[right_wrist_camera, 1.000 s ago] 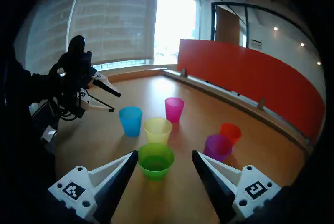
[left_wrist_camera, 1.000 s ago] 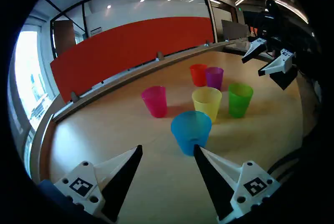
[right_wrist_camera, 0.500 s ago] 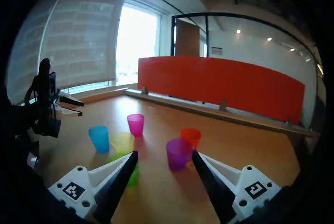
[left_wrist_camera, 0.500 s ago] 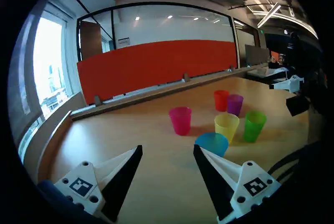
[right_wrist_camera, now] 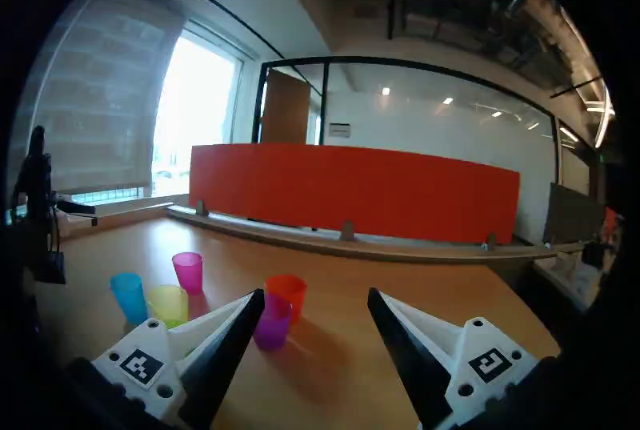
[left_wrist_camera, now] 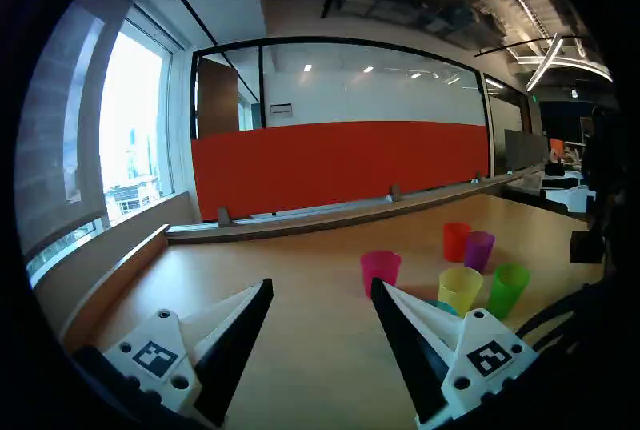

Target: Pour water

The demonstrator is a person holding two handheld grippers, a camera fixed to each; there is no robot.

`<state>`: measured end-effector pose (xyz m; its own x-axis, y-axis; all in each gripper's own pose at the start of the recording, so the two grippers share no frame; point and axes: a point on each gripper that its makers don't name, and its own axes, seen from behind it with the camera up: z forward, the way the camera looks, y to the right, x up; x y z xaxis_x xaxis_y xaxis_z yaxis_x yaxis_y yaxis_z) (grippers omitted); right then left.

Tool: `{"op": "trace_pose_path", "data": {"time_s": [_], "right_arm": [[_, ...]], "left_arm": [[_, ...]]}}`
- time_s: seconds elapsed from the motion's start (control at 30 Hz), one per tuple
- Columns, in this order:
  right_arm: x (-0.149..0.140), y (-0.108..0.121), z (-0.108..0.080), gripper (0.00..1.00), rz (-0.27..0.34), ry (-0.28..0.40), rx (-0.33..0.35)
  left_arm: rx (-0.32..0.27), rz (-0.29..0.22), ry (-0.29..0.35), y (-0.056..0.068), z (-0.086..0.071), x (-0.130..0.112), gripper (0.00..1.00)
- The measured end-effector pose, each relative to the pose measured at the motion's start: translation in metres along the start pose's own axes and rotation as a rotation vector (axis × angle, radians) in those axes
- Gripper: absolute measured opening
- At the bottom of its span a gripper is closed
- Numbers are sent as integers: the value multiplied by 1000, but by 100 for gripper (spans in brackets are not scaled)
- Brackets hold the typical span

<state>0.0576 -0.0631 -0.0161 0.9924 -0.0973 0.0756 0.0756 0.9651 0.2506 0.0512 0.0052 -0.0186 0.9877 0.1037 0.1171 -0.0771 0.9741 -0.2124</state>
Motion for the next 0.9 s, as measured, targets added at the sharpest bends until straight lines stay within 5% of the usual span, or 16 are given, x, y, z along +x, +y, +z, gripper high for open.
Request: {"op": "trace_pose_path", "data": {"time_s": [0.2, 0.37, 0.5, 0.6, 0.77, 0.9], "right_arm": [[3, 9, -3, 100, 27, 23, -63], [31, 24, -11, 100, 89, 84, -123], [40, 32, -16, 100, 108, 139, -146], [52, 35, -18, 100, 85, 137, -151], [59, 38, -20, 100, 32, 150, -163], [54, 35, -14, 100, 38, 131, -159]], "left_arm": [[50, -46, 47, -11, 1, 11, 90], [98, -166, 115, -26, -4, 27, 90], [70, -244, 156, -22, -4, 22, 90], [84, -230, 127, -27, -2, 20, 90], [133, -132, 126, -40, -8, 25, 90], [133, -117, 133, -39, -9, 24, 90]]}}
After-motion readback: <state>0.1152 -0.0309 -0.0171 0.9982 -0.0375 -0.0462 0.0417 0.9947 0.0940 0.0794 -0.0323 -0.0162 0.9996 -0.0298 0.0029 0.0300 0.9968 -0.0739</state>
